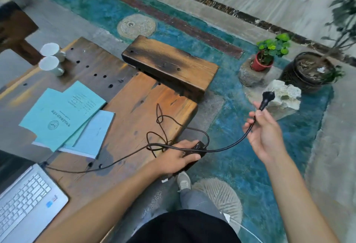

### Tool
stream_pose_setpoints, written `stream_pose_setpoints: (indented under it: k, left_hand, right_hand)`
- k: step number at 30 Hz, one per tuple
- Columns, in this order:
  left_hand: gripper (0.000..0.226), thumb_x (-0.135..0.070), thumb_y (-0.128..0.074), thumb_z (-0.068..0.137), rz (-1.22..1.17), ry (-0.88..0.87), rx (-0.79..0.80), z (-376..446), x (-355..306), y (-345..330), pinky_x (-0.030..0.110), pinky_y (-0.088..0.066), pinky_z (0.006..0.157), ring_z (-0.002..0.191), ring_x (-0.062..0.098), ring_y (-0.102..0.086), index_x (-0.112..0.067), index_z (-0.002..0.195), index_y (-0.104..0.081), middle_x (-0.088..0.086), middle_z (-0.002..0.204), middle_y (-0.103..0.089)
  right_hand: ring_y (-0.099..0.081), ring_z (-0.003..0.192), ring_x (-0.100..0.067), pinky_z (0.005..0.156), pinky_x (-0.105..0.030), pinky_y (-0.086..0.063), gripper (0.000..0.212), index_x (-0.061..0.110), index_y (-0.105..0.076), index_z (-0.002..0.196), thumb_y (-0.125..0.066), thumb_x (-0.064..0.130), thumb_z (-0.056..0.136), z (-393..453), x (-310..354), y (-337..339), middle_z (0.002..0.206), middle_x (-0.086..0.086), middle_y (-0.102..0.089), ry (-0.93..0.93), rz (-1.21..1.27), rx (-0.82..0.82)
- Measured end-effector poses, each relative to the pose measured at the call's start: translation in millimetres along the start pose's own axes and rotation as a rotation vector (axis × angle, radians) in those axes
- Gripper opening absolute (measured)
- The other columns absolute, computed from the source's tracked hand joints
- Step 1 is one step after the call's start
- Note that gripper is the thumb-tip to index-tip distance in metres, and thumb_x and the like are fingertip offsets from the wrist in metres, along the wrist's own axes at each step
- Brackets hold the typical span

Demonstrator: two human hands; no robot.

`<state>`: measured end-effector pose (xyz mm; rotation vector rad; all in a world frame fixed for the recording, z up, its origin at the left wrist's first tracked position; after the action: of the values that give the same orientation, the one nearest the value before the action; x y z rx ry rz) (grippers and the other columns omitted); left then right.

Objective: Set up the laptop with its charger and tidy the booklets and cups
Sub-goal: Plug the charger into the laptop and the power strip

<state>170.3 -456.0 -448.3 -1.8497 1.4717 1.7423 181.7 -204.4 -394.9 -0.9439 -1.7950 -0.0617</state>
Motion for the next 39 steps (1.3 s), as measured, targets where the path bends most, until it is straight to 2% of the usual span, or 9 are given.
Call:
stream_pose_setpoints:
  k: [3,5,8,14,19,21,27,34,39]
  left_hand:
    - [0.051,-0.035,-0.058,0.101,-0.057,-0.055,0.103,-24,-12,-44,-0.003,-0.029,0.094,0.113,-0.01,-0.047,-0.01,0.144,-0.053,-0.007,0.13,-0.059]
    - [0.058,-0.04,-0.055,0.102,-0.027,-0.033,0.186,-42,-8,-79,0.005,-0.035,0.09,0.103,-0.001,-0.05,-0.011,0.151,-0.044,-0.004,0.115,-0.055]
    - [0.06,-0.043,-0.052,0.102,0.022,0.033,0.318,-72,8,-131,0.029,-0.041,0.099,0.113,0.02,-0.054,-0.017,0.155,-0.038,0.006,0.122,-0.055]
    - [0.036,-0.031,-0.057,0.102,0.032,0.101,0.425,-137,42,-204,0.033,-0.045,0.088,0.103,0.03,-0.061,-0.007,0.129,-0.057,0.012,0.106,-0.063]
    - [0.03,-0.029,-0.067,0.092,0.116,0.156,0.474,-175,77,-261,0.032,-0.046,0.08,0.093,0.026,-0.063,-0.012,0.116,-0.064,0.002,0.091,-0.057]
    - [0.028,-0.029,-0.07,0.088,0.184,0.163,0.513,-184,89,-283,0.031,-0.046,0.081,0.098,0.028,-0.063,-0.013,0.111,-0.065,0.004,0.097,-0.062]
    - [0.057,-0.031,-0.07,0.09,0.422,0.26,0.513,-206,132,-345,0.032,-0.039,0.102,0.128,0.026,-0.047,-0.024,0.142,-0.049,0.003,0.137,-0.051]
    - [0.064,-0.03,-0.074,0.086,0.586,0.267,0.472,-213,174,-404,0.034,-0.042,0.103,0.131,0.021,-0.043,-0.031,0.144,-0.046,-0.006,0.14,-0.049]
    - [0.062,-0.027,-0.072,0.089,0.679,0.268,0.505,-207,223,-433,0.043,-0.046,0.101,0.127,0.021,-0.041,-0.032,0.144,-0.043,-0.008,0.138,-0.047]
  right_hand:
    - [-0.054,0.064,-0.005,0.062,-0.02,-0.051,0.028,0.019,-0.063,0.123,-0.041,0.011,0.108,-42,-10,22,0.077,0.006,-0.059,0.018,0.121,-0.052]
    - [-0.055,0.062,-0.006,0.064,-0.02,-0.052,0.028,0.02,-0.064,0.12,-0.04,0.01,0.108,-71,-18,41,0.077,0.006,-0.059,0.043,0.192,-0.098]
    - [-0.056,0.062,-0.005,0.067,-0.02,-0.05,0.026,0.021,-0.065,0.116,-0.042,0.011,0.107,-110,-34,67,0.076,0.006,-0.059,0.063,0.234,-0.121]
    - [-0.052,0.061,-0.006,0.072,-0.022,-0.044,0.016,0.024,-0.061,0.109,-0.047,0.017,0.105,-171,-62,132,0.074,0.008,-0.057,0.054,0.379,-0.252]
    - [-0.069,0.08,-0.005,0.089,-0.028,-0.054,0.016,0.026,-0.061,0.101,-0.05,0.014,0.105,-206,-85,201,0.086,0.01,-0.071,0.045,0.289,-0.333]
    - [-0.072,0.092,-0.007,0.096,-0.03,-0.055,0.016,0.025,-0.06,0.104,-0.051,0.012,0.105,-214,-97,229,0.096,0.008,-0.075,0.041,0.268,-0.379]
    - [-0.073,0.097,-0.008,0.096,-0.032,-0.055,0.015,0.022,-0.06,0.107,-0.053,0.009,0.104,-237,-142,321,0.1,0.006,-0.076,-0.043,0.361,-0.52]
    - [-0.07,0.096,-0.006,0.1,-0.031,-0.053,0.021,0.019,-0.053,0.123,-0.049,0.011,0.104,-257,-195,443,0.103,0.006,-0.07,-0.161,0.384,-0.655]
    - [-0.074,0.092,-0.006,0.092,-0.034,-0.059,0.014,0.025,-0.063,0.094,-0.055,0.032,0.103,-251,-238,486,0.093,0.008,-0.076,-0.196,0.331,-0.624]
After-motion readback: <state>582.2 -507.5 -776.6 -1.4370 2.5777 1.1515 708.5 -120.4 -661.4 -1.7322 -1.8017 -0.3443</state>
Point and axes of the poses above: each hand's wrist, its own z-axis towards the middle knuckle, its own y-axis out of the back of the hand, x = y × z, the point moved 7 cm from there along z, towards the middle knuckle
